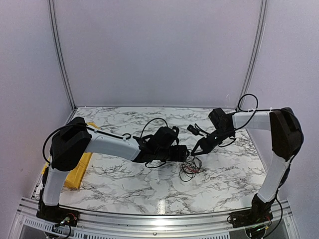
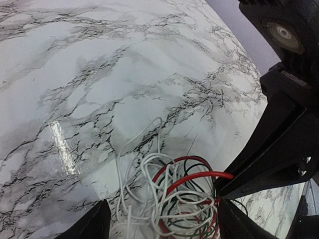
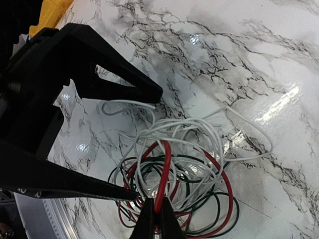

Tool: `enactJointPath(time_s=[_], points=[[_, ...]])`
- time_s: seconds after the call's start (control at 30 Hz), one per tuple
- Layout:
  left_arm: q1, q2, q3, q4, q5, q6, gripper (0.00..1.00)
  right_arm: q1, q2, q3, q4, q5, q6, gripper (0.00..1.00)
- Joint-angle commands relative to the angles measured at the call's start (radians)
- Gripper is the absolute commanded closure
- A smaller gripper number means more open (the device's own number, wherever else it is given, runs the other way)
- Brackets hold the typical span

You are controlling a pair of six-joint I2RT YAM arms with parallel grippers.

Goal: Untangle the cables

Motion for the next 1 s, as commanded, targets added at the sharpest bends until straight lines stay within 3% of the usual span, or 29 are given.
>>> enactJointPath(time_s=[0.0,0.17,0.37,0.6,0.8,0.97], points=[[0.009,0.061,0.075,0.059,0.034,-0.073,0.24,-0.001,-0.029,0.016,0.023,-0.038,0.024,1.00],[0.031,0.128,0.099,0.046,0.032,-0.186,0.28,-0.002,-0.064,0.060,-0.037,-0.094,-0.020,1.00],[0.038,0.191,0.135,-0.015,0.069,-0.224,0.37,-0.002,-0.144,0.188,-0.267,-0.198,-0.185,1.00],[0.039,0.228,0.179,-0.079,0.116,-0.214,0.51,-0.001,-0.196,0.487,-0.477,-0.222,-0.294,1.00],[0.039,0.234,0.171,-0.078,0.119,-0.207,0.54,-0.002,-0.264,0.876,-0.437,-0.154,-0.164,1.00],[0.040,0.212,0.158,-0.070,0.123,-0.181,0.53,-0.003,-0.314,1.007,-0.264,-0.111,0.025,1.00]])
